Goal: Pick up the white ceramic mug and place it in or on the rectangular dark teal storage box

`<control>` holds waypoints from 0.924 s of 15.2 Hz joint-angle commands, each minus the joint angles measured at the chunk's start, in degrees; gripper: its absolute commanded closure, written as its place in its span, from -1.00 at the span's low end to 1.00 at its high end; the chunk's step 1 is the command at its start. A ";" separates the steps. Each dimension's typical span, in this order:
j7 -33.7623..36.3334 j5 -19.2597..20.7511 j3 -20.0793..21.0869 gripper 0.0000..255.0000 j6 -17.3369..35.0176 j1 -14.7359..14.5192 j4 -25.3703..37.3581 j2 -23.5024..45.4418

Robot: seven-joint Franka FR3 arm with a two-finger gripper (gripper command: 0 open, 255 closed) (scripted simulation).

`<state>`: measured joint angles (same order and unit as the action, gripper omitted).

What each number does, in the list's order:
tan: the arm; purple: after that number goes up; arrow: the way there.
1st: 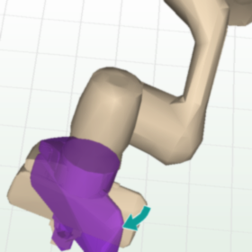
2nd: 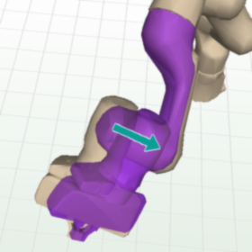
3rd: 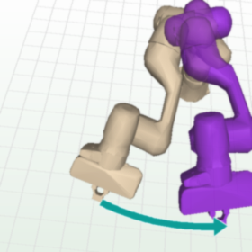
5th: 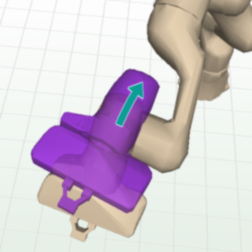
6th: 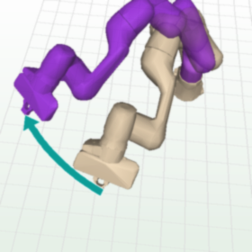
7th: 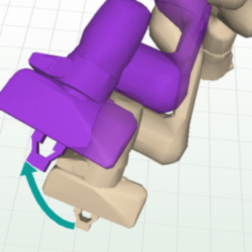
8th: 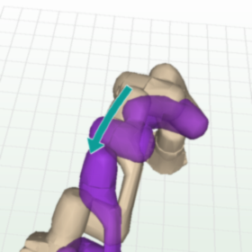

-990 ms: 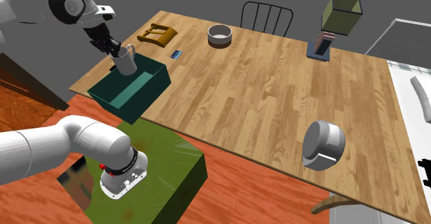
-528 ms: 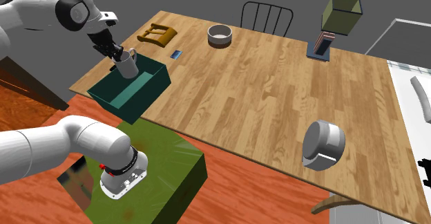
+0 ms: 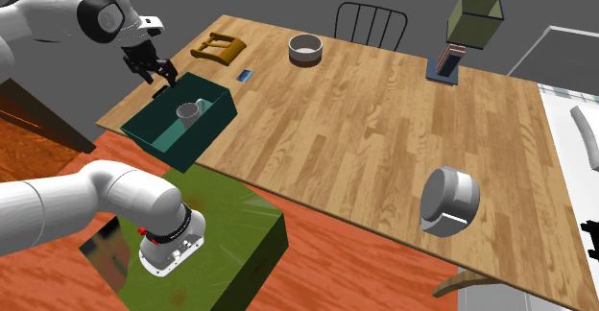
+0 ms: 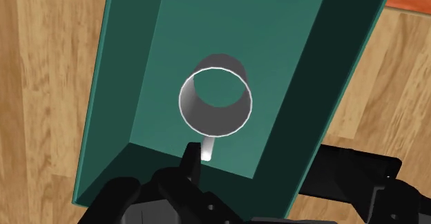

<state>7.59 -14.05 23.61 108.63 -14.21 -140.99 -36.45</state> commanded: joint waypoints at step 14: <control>0.22 1.04 -1.46 -1.00 -7.39 0.37 6.72 -0.66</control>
